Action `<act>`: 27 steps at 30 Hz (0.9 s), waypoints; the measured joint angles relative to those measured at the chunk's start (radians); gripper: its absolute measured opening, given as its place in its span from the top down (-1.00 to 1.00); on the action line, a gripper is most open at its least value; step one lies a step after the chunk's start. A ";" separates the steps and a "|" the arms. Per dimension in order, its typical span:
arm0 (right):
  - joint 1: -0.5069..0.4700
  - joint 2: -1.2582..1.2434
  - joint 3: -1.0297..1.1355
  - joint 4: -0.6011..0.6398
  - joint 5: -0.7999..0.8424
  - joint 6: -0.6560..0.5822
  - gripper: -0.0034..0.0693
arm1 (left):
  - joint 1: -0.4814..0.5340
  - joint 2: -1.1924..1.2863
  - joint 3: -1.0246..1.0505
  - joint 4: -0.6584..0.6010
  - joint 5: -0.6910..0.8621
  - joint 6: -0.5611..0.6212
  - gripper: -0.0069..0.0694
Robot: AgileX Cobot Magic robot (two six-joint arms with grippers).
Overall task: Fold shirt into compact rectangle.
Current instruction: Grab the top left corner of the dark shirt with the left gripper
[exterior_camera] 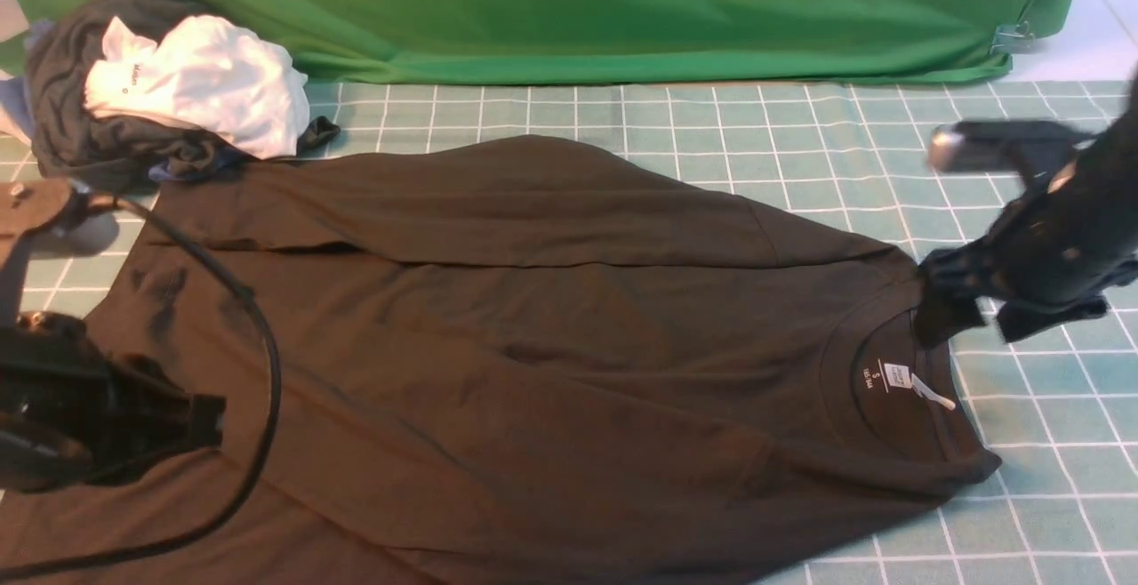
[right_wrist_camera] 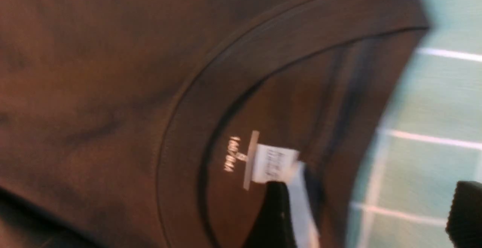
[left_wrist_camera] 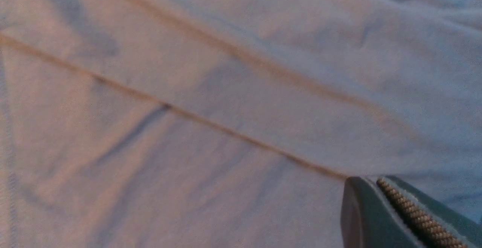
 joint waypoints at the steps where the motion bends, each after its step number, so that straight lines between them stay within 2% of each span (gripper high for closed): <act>1: 0.020 0.026 -0.001 -0.016 -0.014 0.012 -0.61 | 0.000 -0.006 0.001 0.012 0.004 0.000 0.82; 7: 0.040 0.082 -0.002 -0.094 -0.053 0.093 -0.61 | 0.000 -0.009 0.002 0.017 0.005 0.000 0.82; 17: 0.044 0.118 -0.005 -0.102 -0.078 0.098 -0.44 | 0.000 -0.009 0.002 0.018 -0.004 0.000 0.80; 19: 0.044 0.120 -0.009 -0.105 -0.078 0.097 -0.34 | 0.000 -0.009 0.002 0.018 -0.004 0.000 0.80; 21: 0.044 0.122 -0.009 -0.107 -0.081 0.090 -0.15 | 0.000 -0.009 0.002 0.018 -0.004 0.000 0.80; 25: 0.044 0.126 -0.010 -0.110 -0.086 0.062 0.56 | 0.000 -0.009 0.002 0.018 -0.005 0.000 0.80; 27: 0.044 0.127 -0.010 -0.107 -0.087 0.052 0.69 | 0.000 -0.009 0.002 0.018 -0.005 0.000 0.80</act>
